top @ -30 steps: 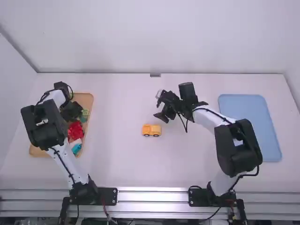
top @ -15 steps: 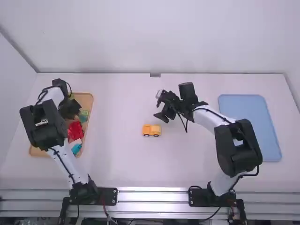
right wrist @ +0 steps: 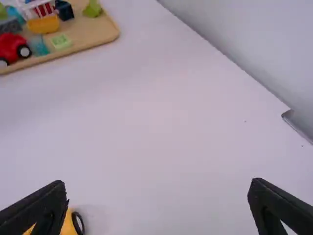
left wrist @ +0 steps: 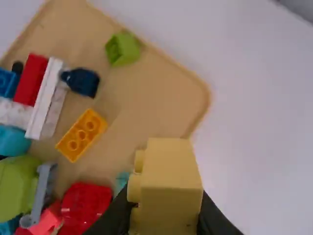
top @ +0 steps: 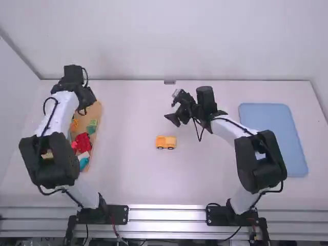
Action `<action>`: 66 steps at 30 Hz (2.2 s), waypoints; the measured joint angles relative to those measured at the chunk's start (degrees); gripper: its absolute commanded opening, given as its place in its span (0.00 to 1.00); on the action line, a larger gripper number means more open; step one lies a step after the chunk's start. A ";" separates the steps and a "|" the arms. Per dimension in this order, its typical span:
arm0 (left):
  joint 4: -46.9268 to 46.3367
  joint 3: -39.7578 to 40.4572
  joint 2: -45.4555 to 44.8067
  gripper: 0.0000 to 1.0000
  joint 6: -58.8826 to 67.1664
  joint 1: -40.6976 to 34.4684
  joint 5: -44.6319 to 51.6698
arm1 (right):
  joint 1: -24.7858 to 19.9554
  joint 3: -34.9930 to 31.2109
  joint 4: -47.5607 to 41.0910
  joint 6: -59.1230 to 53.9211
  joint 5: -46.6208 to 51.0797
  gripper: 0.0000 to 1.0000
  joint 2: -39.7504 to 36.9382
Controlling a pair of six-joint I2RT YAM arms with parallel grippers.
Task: Assemble lego blocks to make yellow taxi
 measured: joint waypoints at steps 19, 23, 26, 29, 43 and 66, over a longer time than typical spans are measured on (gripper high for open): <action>15.28 -20.20 -10.91 0.02 46.42 -28.39 15.78 | -8.31 5.38 -0.44 18.78 -20.61 0.99 3.06; 16.09 -20.44 -10.93 0.02 49.16 -31.58 14.91 | -8.24 6.99 -0.48 22.60 -25.24 0.95 7.45; 17.40 -20.79 -10.93 0.02 50.64 -33.79 13.22 | -8.22 7.74 -0.66 26.75 -29.90 0.88 10.99; 20.98 -22.53 -10.95 0.02 51.36 -34.60 12.63 | -7.78 7.80 -0.92 28.28 -32.13 0.86 12.20; 40.57 -35.54 -10.97 0.02 52.00 -34.80 12.09 | -2.29 8.35 -8.41 24.57 -33.68 0.79 12.31; 44.06 -36.11 -10.97 0.02 55.84 -34.84 18.58 | -0.59 8.46 -11.21 23.91 -30.84 0.60 12.31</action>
